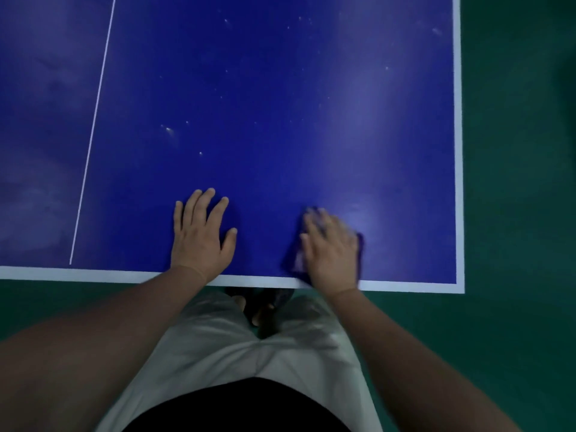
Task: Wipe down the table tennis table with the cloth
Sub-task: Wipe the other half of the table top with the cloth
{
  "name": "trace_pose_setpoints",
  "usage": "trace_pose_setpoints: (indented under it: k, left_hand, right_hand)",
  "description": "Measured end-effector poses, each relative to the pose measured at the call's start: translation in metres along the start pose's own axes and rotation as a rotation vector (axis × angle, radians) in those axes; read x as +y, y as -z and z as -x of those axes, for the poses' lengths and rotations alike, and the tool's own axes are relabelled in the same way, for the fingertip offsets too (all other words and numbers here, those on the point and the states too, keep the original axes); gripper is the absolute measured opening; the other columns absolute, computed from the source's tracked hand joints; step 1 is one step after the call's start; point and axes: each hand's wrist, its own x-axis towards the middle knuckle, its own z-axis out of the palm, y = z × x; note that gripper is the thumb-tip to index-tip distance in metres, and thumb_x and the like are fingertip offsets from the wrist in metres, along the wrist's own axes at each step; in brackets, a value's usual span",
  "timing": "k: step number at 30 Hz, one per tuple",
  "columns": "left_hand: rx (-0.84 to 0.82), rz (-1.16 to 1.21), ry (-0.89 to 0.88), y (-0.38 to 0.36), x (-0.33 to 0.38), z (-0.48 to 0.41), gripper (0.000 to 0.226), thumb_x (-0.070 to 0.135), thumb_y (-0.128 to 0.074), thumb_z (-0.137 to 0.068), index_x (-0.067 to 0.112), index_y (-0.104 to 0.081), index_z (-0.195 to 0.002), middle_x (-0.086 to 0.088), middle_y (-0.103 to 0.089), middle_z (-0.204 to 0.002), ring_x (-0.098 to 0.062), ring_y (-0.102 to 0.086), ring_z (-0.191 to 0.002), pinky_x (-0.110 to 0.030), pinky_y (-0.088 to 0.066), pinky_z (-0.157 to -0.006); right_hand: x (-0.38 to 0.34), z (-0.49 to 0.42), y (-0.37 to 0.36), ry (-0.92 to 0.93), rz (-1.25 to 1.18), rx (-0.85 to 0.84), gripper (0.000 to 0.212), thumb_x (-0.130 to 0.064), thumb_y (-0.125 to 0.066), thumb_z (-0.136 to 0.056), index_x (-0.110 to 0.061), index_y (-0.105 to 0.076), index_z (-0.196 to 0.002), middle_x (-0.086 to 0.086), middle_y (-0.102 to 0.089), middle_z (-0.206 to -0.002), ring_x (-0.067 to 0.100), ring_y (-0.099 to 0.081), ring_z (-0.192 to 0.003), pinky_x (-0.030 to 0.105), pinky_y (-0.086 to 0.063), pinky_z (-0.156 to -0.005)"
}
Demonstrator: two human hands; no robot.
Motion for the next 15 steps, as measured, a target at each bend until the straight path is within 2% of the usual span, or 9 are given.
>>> trace_pose_setpoints:
  k: [2,4,6,7,8,11,13,15]
  left_hand:
    - [-0.013,0.0,0.005,0.002,0.001,0.001,0.067,0.047,-0.037,-0.093,0.012,-0.041,-0.149,-0.013,-0.026,-0.161,-0.03,-0.013,-0.152,-0.056,-0.003,-0.124]
    - [-0.005,0.001,0.027,0.001,0.01,0.001,0.061,0.038,-0.047,-0.094,0.011,-0.042,-0.149,-0.015,-0.024,-0.161,-0.031,-0.013,-0.152,-0.058,-0.004,-0.123]
    - [0.022,0.008,0.028,-0.001,0.027,0.003,0.06,0.026,-0.059,-0.092,0.011,-0.043,-0.148,-0.015,-0.023,-0.162,-0.032,-0.012,-0.152,-0.059,-0.003,-0.123]
    - [0.017,0.019,0.004,-0.004,0.04,0.002,0.06,0.024,-0.062,-0.092,0.012,-0.043,-0.148,-0.015,-0.023,-0.162,-0.032,-0.013,-0.152,-0.058,-0.002,-0.123]
    - [0.001,0.033,-0.023,-0.008,0.055,0.003,0.061,0.023,-0.062,-0.092,0.012,-0.043,-0.148,-0.014,-0.023,-0.163,-0.031,-0.013,-0.152,-0.058,-0.002,-0.123]
    - [-0.037,0.087,-0.094,-0.024,0.107,0.0,0.06,0.024,-0.062,-0.091,0.014,-0.046,-0.148,-0.012,-0.026,-0.163,-0.029,-0.015,-0.152,-0.056,-0.004,-0.123]
    - [-0.05,0.122,-0.096,-0.036,0.139,-0.004,0.058,0.024,-0.059,-0.092,0.014,-0.046,-0.148,-0.012,-0.027,-0.163,-0.029,-0.016,-0.152,-0.056,-0.005,-0.123]
    - [-0.049,0.15,-0.063,-0.047,0.168,-0.007,0.058,0.026,-0.052,-0.092,0.013,-0.046,-0.148,-0.012,-0.028,-0.162,-0.029,-0.016,-0.152,-0.055,-0.004,-0.124]
  right_hand:
    - [0.066,-0.006,0.012,-0.181,0.014,0.043,0.045,-0.035,-0.044,-0.105,-0.017,-0.054,-0.145,0.013,-0.052,-0.148,0.038,-0.051,-0.13,0.05,-0.04,-0.108]
    - [0.107,-0.014,0.024,-0.457,-0.02,0.062,0.047,-0.037,-0.038,-0.108,-0.021,-0.047,-0.151,0.012,-0.045,-0.154,0.037,-0.042,-0.137,0.052,-0.032,-0.115]
    - [0.102,-0.027,0.021,-0.694,-0.07,0.106,0.048,-0.039,-0.036,-0.108,-0.025,-0.043,-0.153,0.008,-0.037,-0.159,0.035,-0.034,-0.142,0.053,-0.021,-0.12]
    - [0.088,-0.031,0.019,-0.736,-0.076,0.118,0.048,-0.039,-0.036,-0.107,-0.025,-0.044,-0.152,0.007,-0.035,-0.16,0.035,-0.034,-0.142,0.054,-0.019,-0.12]
    - [0.07,-0.03,0.014,-0.697,-0.068,0.132,0.047,-0.039,-0.039,-0.106,-0.025,-0.047,-0.15,0.006,-0.036,-0.16,0.035,-0.036,-0.14,0.055,-0.02,-0.119]
    - [0.032,-0.007,0.0,-0.341,-0.039,0.135,0.045,-0.039,-0.045,-0.102,-0.025,-0.056,-0.144,0.004,-0.049,-0.152,0.031,-0.044,-0.131,0.053,-0.033,-0.111]
    - [0.046,0.003,0.002,-0.171,-0.03,0.104,0.046,-0.042,-0.041,-0.103,-0.027,-0.056,-0.143,0.002,-0.052,-0.149,0.029,-0.045,-0.129,0.052,-0.039,-0.107]
    - [0.087,0.002,0.009,-0.091,-0.012,0.082,0.046,-0.042,-0.041,-0.102,-0.027,-0.058,-0.143,0.003,-0.056,-0.146,0.031,-0.052,-0.126,0.05,-0.045,-0.102]
